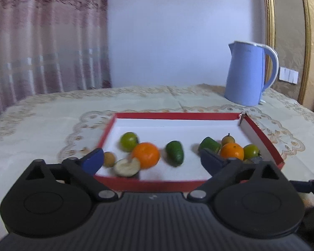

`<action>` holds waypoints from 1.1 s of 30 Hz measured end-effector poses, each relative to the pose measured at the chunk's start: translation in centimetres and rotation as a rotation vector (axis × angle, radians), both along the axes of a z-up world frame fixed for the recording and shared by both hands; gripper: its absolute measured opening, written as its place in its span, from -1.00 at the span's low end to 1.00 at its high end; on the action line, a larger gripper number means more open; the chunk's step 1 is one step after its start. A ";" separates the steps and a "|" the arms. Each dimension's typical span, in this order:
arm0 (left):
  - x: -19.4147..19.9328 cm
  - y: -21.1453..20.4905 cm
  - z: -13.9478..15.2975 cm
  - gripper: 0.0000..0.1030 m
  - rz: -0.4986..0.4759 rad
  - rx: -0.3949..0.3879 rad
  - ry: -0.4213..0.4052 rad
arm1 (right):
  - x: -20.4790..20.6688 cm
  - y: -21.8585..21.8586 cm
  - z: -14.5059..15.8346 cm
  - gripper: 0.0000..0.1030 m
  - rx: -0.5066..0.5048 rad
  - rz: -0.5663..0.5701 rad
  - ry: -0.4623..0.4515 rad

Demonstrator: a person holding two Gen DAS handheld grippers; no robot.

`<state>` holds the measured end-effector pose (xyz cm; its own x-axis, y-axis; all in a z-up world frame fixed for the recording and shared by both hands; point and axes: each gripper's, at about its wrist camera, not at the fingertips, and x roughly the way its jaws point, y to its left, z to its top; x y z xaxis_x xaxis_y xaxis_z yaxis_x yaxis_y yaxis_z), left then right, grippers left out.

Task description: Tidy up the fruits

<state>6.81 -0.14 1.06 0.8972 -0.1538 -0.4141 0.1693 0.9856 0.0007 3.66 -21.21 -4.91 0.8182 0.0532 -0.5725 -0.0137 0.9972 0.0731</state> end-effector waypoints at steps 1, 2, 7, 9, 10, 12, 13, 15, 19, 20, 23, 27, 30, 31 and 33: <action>-0.9 0.3 0.2 1.00 0.009 0.000 -0.012 | -0.2 0.1 0.1 0.92 0.010 -0.018 -0.006; -1.7 0.6 0.4 1.00 0.013 -0.010 -0.021 | -0.3 0.1 0.1 0.92 0.034 -0.024 -0.002; -4.3 1.2 1.0 1.00 0.053 -0.029 -0.018 | -1.6 2.6 1.1 0.92 0.012 -0.008 -0.041; -4.6 1.0 1.0 1.00 0.079 -0.006 -0.011 | -1.9 3.5 1.5 0.92 -0.016 -0.026 -0.059; -4.7 0.9 1.0 1.00 0.092 0.003 -0.008 | -2.0 3.8 1.7 0.92 -0.020 -0.031 -0.057; -4.9 0.9 0.8 1.00 0.106 0.010 0.001 | -1.8 4.1 1.8 0.92 -0.021 -0.034 -0.052; -5.0 0.9 0.7 1.00 0.107 0.014 0.005 | -1.8 4.2 1.8 0.92 -0.028 -0.040 -0.047; -5.1 0.9 0.7 1.00 0.110 0.026 0.013 | -1.7 4.3 1.7 0.92 -0.038 -0.050 -0.044; -5.0 0.9 0.5 1.00 0.135 0.048 0.030 | -1.4 4.0 1.9 0.92 -0.037 -0.088 -0.045; -5.0 1.0 0.5 1.00 0.136 0.047 0.035 | -1.4 4.0 2.0 0.92 -0.036 -0.096 -0.049; -5.0 1.1 0.5 1.00 0.138 0.047 0.039 | -1.2 4.2 2.3 0.92 -0.059 -0.112 -0.057; -5.0 1.2 0.6 1.00 0.144 0.048 0.048 | -1.1 4.5 2.5 0.92 -0.068 -0.106 -0.066; -5.1 1.2 0.7 1.00 0.147 0.050 0.039 | -0.9 4.5 2.5 0.92 -0.060 -0.104 -0.064; -5.2 1.1 0.7 1.00 0.147 0.056 0.035 | -0.9 4.5 2.6 0.92 -0.060 -0.106 -0.065; -5.2 1.1 0.8 1.00 0.150 0.066 0.029 | -0.8 4.5 2.6 0.92 -0.061 -0.108 -0.064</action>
<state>1.56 0.91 1.82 0.8955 0.0095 -0.4449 0.0211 0.9978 0.0636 2.89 -16.72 -2.27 0.8521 -0.0704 -0.5187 0.0912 0.9957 0.0146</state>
